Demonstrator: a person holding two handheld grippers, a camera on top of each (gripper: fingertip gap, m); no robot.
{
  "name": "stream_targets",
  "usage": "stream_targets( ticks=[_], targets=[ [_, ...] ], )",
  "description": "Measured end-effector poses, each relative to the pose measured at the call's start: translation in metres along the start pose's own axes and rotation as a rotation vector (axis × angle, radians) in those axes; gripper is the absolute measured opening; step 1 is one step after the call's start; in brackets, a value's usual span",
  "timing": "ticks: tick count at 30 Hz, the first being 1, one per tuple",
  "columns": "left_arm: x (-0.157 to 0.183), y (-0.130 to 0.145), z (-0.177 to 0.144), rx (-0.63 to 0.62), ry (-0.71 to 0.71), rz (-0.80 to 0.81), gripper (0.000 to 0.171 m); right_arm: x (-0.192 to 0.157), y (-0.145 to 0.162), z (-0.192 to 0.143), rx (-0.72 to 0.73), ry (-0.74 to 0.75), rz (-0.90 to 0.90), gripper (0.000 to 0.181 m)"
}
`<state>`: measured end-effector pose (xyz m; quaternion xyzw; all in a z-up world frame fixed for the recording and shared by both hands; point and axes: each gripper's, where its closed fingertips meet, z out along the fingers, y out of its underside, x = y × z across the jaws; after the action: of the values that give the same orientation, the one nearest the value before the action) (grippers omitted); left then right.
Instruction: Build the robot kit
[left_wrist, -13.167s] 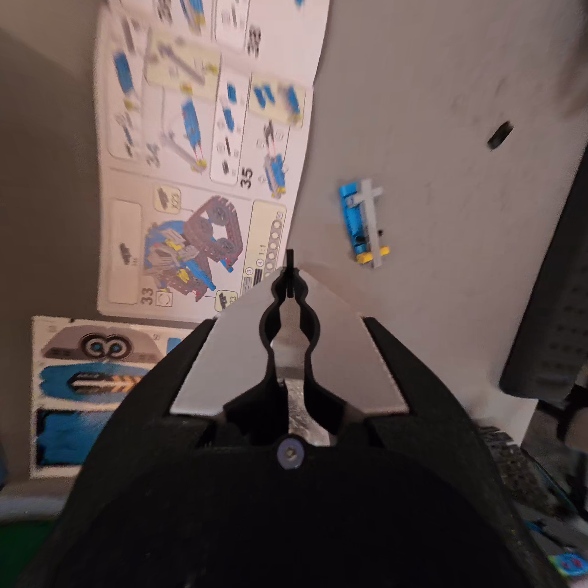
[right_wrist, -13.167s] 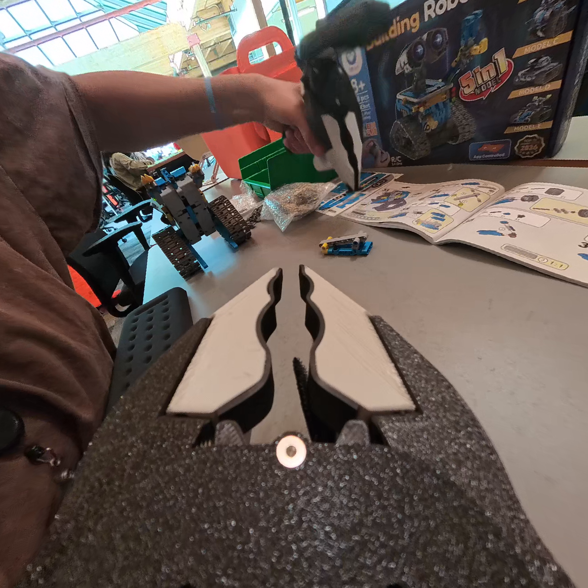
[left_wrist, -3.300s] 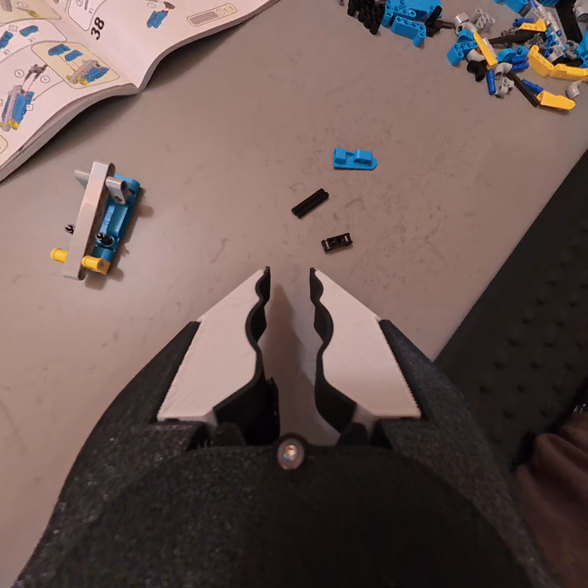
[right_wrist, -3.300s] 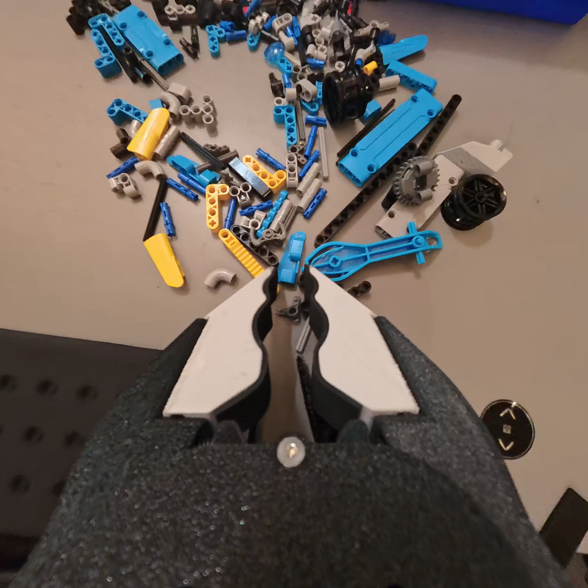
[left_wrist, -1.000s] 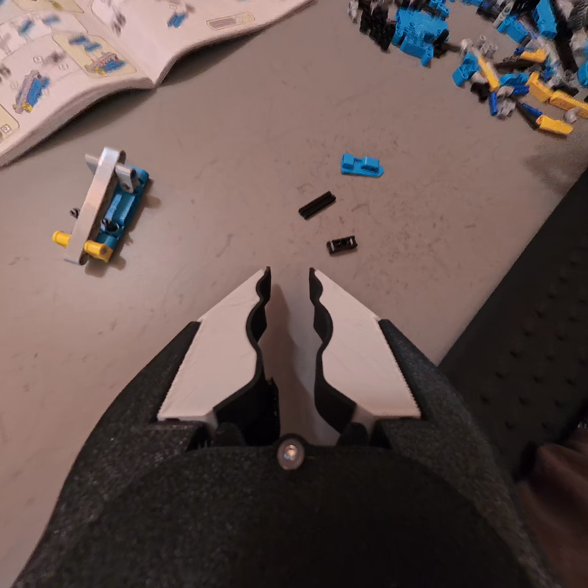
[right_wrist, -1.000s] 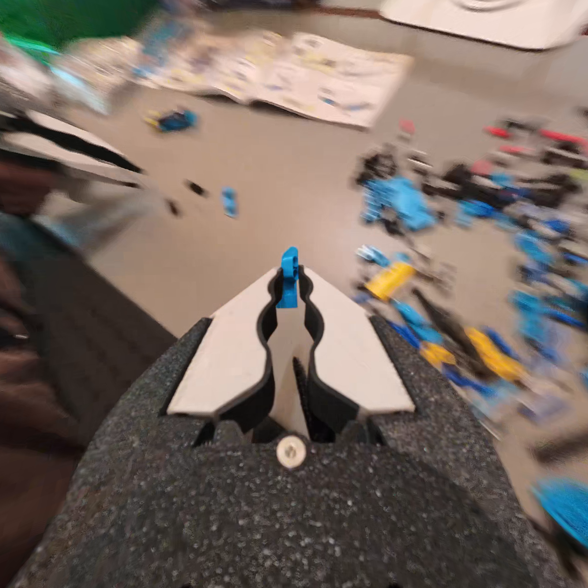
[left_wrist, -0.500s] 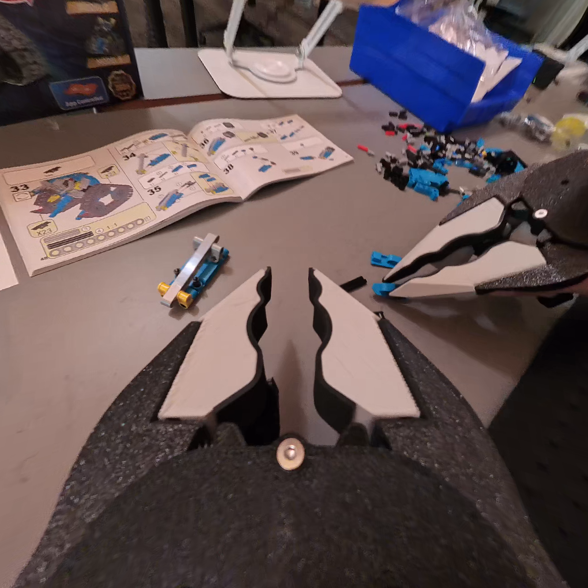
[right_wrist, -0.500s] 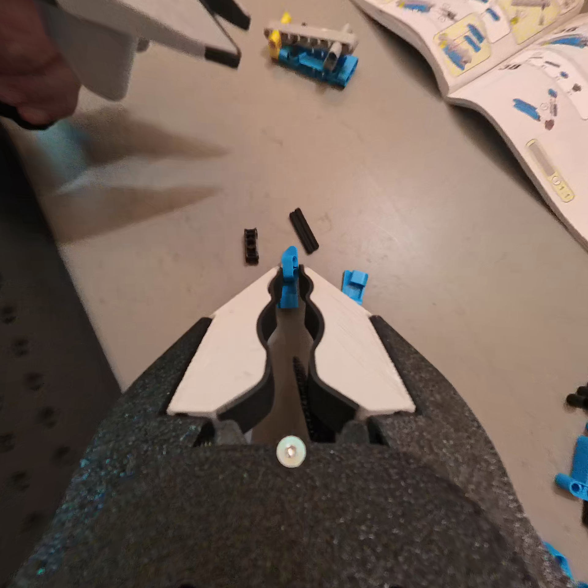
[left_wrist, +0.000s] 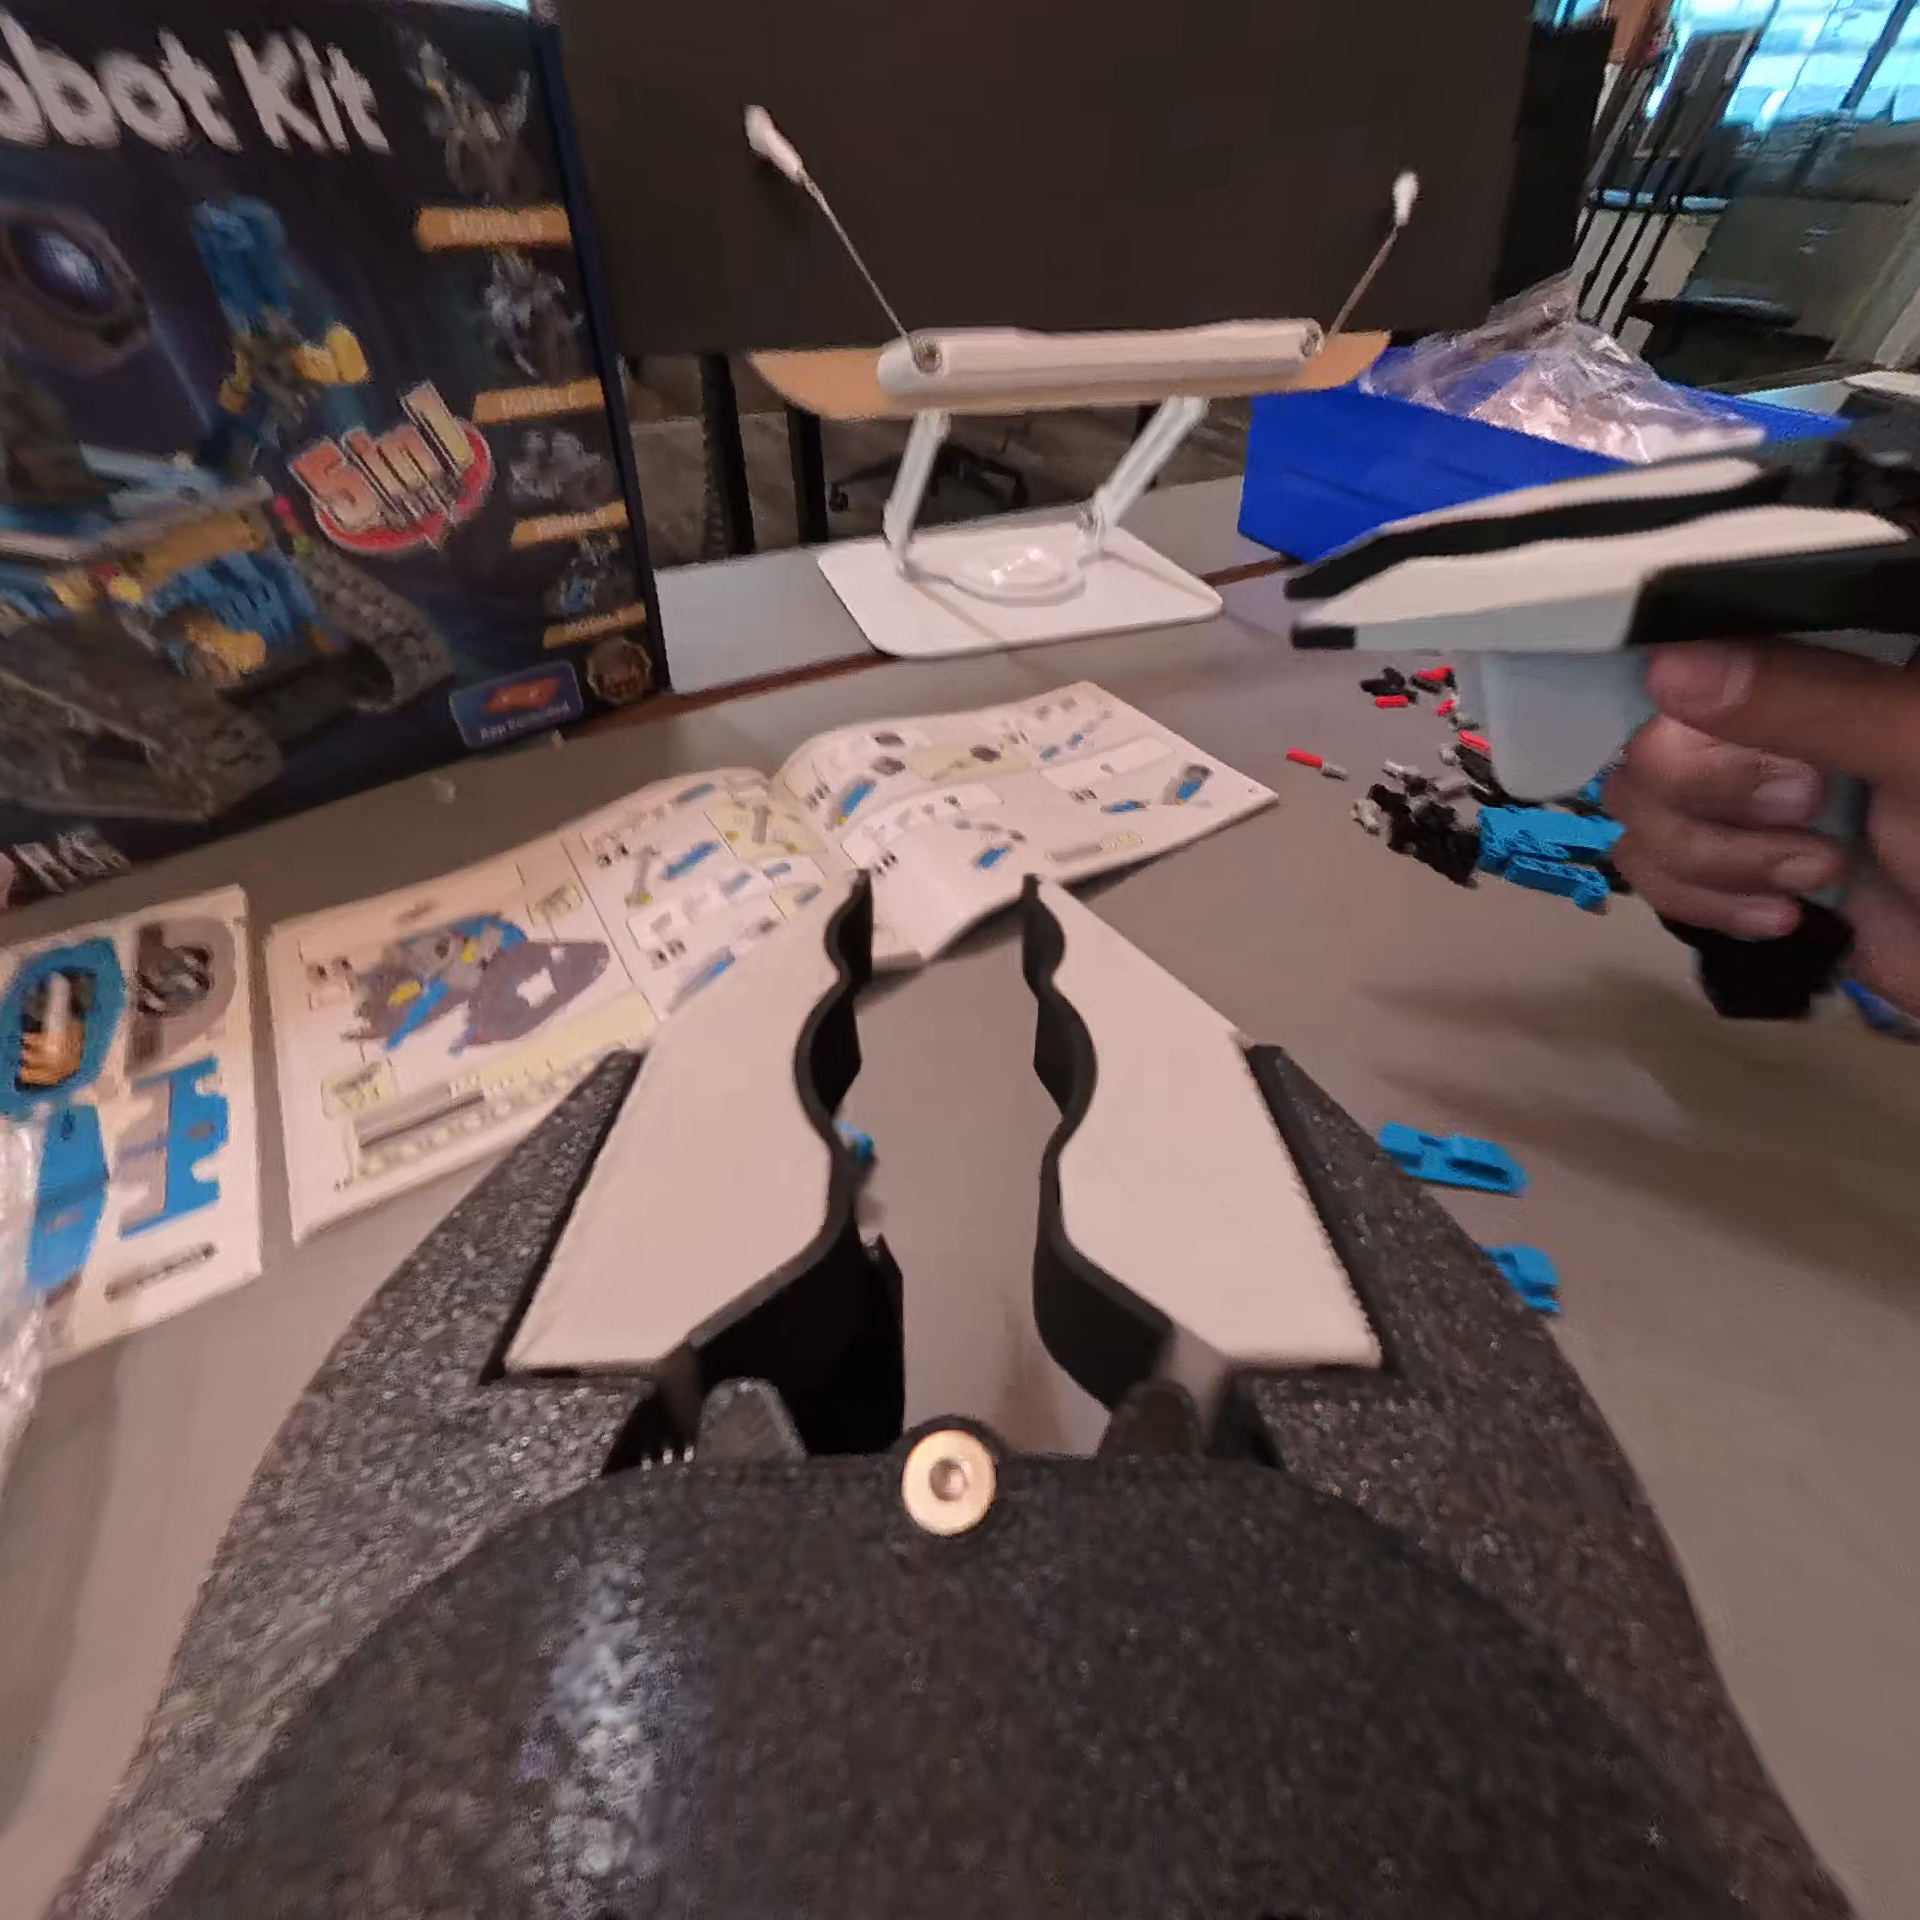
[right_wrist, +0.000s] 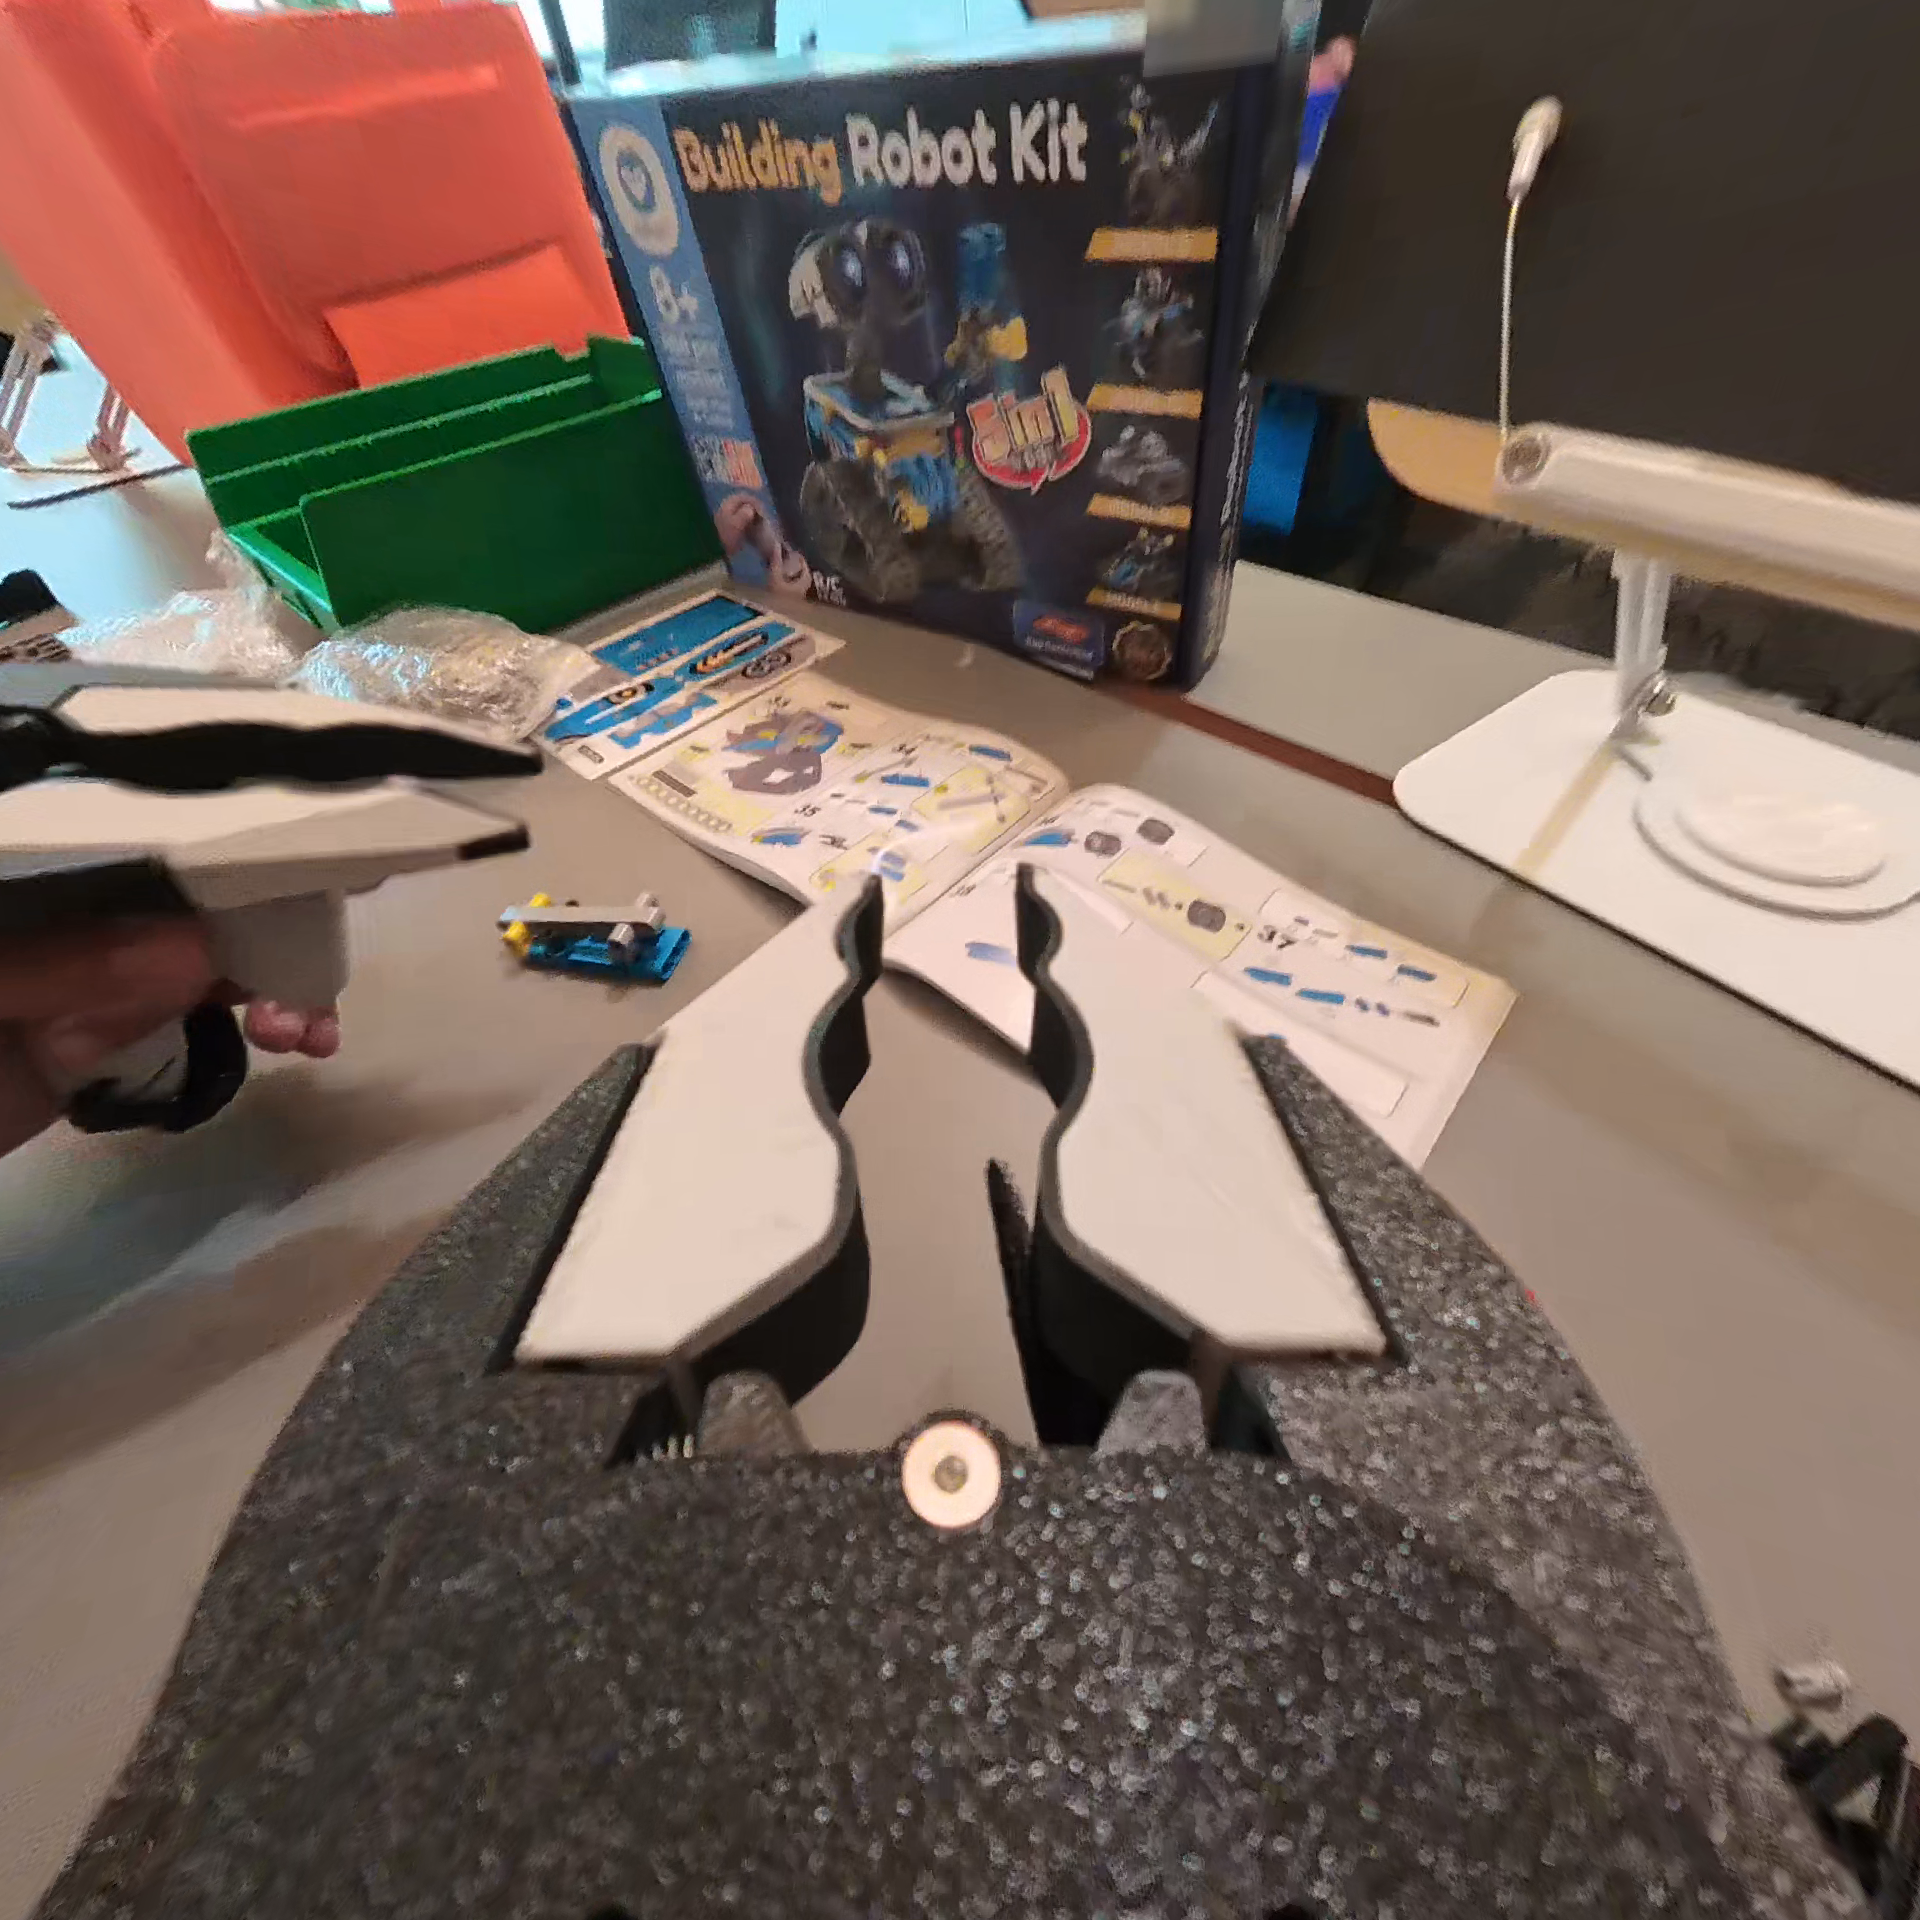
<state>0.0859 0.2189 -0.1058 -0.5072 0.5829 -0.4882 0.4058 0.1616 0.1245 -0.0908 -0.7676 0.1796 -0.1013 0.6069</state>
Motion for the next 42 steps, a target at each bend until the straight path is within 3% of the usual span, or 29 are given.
stream_targets(
  ticks=[2, 15, 24, 32, 42],
  targets=[
    [0.0, -0.002, 0.004, 0.033, 0.03, 0.008, 0.016, -0.004, 0.006, -0.005, 0.027, 0.028, -0.053, 0.024],
    [0.006, 0.014, 0.017, -0.022, 0.142, -0.099, 0.023, -0.016, 0.047, 0.009, -0.106, -0.019, -0.011, 0.025],
    [0.039, 0.027, 0.022, -0.097, 0.206, 0.129, 0.024, -0.018, 0.047, 0.01, -0.087, -0.064, 0.064, 0.025],
    [0.034, 0.028, 0.025, -0.123, 0.254, 0.01, 0.023, -0.02, 0.047, 0.011, -0.087, -0.073, 0.067, 0.025],
    [0.035, 0.028, 0.024, -0.123, 0.275, -0.013, 0.023, -0.023, 0.052, 0.014, -0.109, -0.09, 0.082, 0.025]
  ],
)
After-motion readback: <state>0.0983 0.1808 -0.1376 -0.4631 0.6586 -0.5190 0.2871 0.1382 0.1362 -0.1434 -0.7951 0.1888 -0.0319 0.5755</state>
